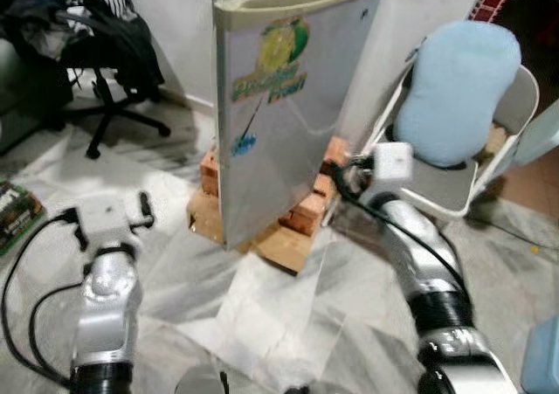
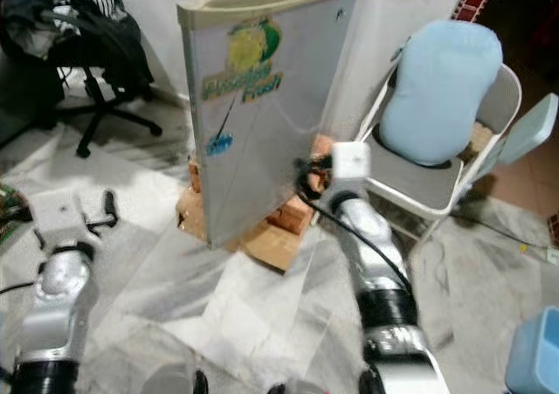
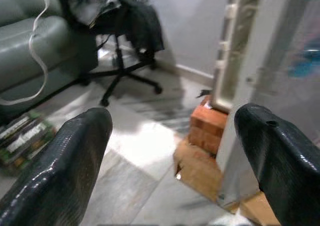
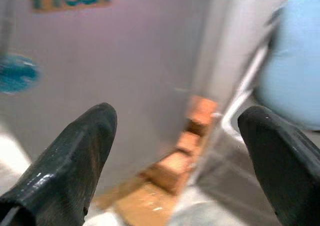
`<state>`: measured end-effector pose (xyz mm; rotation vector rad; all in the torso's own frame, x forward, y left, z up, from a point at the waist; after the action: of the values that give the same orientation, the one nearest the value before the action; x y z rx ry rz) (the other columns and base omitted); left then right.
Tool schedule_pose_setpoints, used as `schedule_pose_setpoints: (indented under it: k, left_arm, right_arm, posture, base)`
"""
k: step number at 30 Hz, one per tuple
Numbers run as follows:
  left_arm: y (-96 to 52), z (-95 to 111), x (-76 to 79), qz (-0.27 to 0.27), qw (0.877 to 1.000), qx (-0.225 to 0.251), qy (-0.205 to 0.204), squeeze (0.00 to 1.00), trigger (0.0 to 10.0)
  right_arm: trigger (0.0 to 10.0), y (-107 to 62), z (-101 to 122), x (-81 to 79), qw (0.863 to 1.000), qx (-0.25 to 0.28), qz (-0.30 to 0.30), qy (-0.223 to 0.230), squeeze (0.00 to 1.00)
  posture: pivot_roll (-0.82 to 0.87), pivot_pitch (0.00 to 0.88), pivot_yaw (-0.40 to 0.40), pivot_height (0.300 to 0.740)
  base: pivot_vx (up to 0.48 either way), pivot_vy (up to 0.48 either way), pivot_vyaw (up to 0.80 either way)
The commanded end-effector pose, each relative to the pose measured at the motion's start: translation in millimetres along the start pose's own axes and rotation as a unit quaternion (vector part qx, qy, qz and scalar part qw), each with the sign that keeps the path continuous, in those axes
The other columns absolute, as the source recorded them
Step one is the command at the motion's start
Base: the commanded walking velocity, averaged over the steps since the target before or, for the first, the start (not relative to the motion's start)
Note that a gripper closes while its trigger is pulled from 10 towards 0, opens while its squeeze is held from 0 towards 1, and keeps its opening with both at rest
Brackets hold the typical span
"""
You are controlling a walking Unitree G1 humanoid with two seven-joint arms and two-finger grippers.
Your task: Restocking fridge
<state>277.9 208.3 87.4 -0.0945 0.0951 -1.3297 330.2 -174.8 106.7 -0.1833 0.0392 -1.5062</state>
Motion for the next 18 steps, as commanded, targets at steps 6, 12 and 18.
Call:
schedule_pose_setpoints:
  k: [6, 12, 18]
  left_arm:
    - [-3.2, 8.2, 6.7, -0.04, 0.999, 0.019, 0.009, 0.0, 10.0]
    - [-6.6, 6.3, 11.9, -0.055, 0.998, 0.017, 0.009, 0.0, 10.0]
    - [-7.7, 6.6, 12.6, -0.062, 0.998, 0.017, 0.0, 0.0, 10.0]
  right_arm:
    - [10.0, -14.6, -1.6, 7.7, 0.999, 0.017, -0.045, -0.008, 0.0]
    - [10.0, -23.1, -8.1, 7.3, 0.999, 0.009, -0.052, -0.014, 0.0]
    - [10.0, -25.4, -7.8, 7.9, 0.998, 0.009, -0.057, -0.015, 0.0]
  posture:
    - [0.04, 0.0, -0.045, 0.74]
    - [0.04, 0.0, -0.051, 0.74]
    - [0.04, 0.0, -0.054, 0.74]
  base:
    - [0.0, 0.48, -0.8]
    - [0.0, 0.48, -0.8]
    - [0.0, 0.48, -0.8]
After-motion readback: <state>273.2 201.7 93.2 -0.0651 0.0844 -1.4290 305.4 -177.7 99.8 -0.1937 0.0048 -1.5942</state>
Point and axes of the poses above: a point about 5 cm out from each wrist's last joint towards the gripper, its own y axis pointing out of the wrist towards the gripper, its own z axis along the axis of the wrist's last joint, x = y × z, the point moved 1 cm from there along y, pointing out of the wrist towards the gripper, and after that the axes turned 4 degrees about -y, right-handed, at the moved point
